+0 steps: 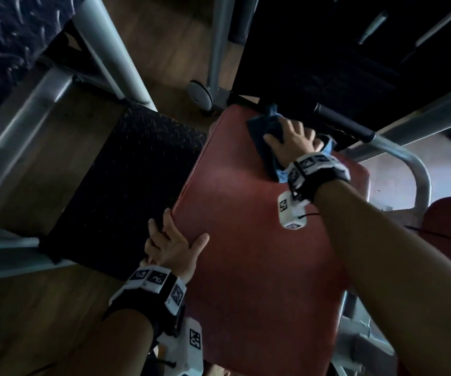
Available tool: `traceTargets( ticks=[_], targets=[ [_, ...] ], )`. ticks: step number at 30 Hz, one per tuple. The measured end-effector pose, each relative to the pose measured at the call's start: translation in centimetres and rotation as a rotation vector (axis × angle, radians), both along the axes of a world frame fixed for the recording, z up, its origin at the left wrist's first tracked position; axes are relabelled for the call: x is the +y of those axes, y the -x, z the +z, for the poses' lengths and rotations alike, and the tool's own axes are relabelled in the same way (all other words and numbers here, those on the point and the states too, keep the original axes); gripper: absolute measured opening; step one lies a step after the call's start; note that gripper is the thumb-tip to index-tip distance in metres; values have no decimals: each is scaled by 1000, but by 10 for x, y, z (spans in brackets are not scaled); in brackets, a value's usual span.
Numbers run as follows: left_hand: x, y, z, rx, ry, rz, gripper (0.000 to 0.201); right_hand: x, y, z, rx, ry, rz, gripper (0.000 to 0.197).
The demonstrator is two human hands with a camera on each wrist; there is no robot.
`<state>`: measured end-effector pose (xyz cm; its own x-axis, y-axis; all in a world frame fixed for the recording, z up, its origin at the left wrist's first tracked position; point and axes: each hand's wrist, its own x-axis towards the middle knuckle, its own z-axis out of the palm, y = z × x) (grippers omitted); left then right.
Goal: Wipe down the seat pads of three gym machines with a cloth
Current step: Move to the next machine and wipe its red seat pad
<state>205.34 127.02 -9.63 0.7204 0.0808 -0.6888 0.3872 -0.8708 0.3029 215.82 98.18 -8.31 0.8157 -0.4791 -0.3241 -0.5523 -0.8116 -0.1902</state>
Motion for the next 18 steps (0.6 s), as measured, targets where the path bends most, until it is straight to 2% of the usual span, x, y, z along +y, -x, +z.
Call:
traceTargets(
  ticks=[3, 5, 7, 9, 11, 13, 15, 18],
  targets=[
    [-2, 1, 0, -9, 4, 17, 100, 26, 8, 4, -64, -55, 134, 66],
    [-2, 0, 1, -7, 5, 18, 101, 27, 32, 11, -149, -97, 71, 62],
    [-1, -1, 2, 12, 17, 15, 102, 28, 76, 16, -310, -101, -159, 58],
    [-1, -3, 3, 39, 30, 13, 102, 29, 135, 18, -375, -114, -510, 62],
    [-1, -5, 3, 54, 25, 0, 102, 29, 195, 17, -270, -107, -857, 68],
    [0, -6, 4, 56, 14, -14, 101, 33, 236, 10, -155, -124, -1120, 80],
    [1, -8, 5, 75, 15, -26, 100, 44, 251, 1, -111, -199, -1276, 87],
    [2, -11, 4, 88, 7, -34, 101, 55, 247, -9, -47, -243, -1320, 99]
  ],
)
